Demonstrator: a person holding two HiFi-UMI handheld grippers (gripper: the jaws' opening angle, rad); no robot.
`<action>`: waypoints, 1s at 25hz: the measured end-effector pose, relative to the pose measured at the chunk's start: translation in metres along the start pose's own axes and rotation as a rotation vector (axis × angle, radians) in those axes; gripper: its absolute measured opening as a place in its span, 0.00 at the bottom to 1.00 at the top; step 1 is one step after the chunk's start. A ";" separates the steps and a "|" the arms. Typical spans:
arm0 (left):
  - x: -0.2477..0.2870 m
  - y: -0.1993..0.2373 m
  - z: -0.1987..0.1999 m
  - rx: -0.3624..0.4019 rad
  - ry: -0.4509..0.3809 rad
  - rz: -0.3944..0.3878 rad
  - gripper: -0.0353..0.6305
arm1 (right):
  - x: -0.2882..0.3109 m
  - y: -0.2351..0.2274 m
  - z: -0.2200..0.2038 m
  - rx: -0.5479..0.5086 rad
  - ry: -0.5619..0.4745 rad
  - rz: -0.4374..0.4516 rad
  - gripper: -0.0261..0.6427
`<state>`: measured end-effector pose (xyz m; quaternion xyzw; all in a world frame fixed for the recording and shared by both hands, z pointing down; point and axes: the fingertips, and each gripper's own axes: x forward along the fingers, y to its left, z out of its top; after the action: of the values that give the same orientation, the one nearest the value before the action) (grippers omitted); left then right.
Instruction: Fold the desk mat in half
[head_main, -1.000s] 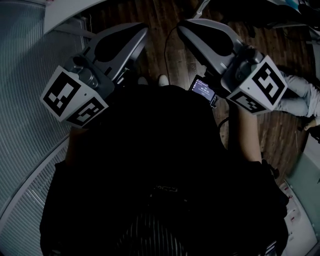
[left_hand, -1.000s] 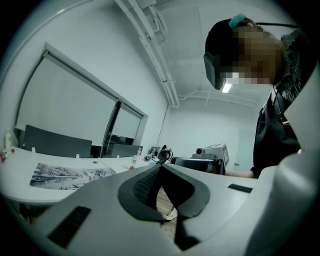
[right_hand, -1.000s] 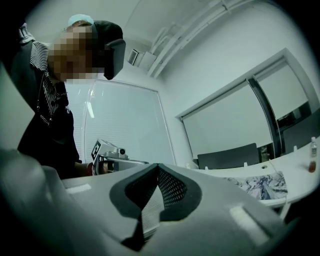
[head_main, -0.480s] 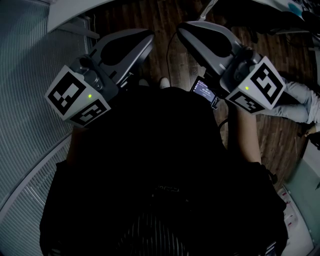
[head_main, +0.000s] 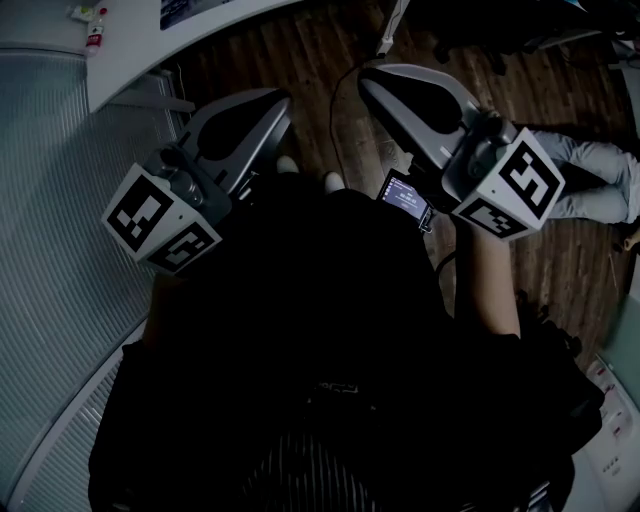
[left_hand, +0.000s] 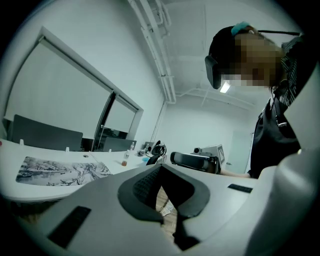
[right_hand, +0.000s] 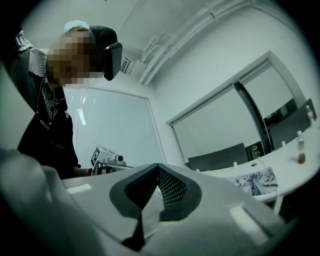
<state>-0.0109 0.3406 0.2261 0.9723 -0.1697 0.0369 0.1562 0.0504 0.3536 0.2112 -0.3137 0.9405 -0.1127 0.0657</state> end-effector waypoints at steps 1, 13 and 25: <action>0.013 0.002 0.005 -0.002 0.010 -0.011 0.07 | -0.004 -0.012 0.004 0.014 -0.003 -0.014 0.04; 0.070 0.014 0.020 0.012 0.033 -0.195 0.06 | -0.022 -0.048 0.011 0.013 -0.021 -0.195 0.04; 0.119 0.066 0.051 0.030 0.075 -0.406 0.06 | 0.003 -0.112 0.044 -0.012 -0.025 -0.411 0.04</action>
<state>0.0795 0.2277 0.2119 0.9868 0.0363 0.0432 0.1521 0.1214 0.2574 0.1966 -0.5008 0.8565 -0.1142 0.0512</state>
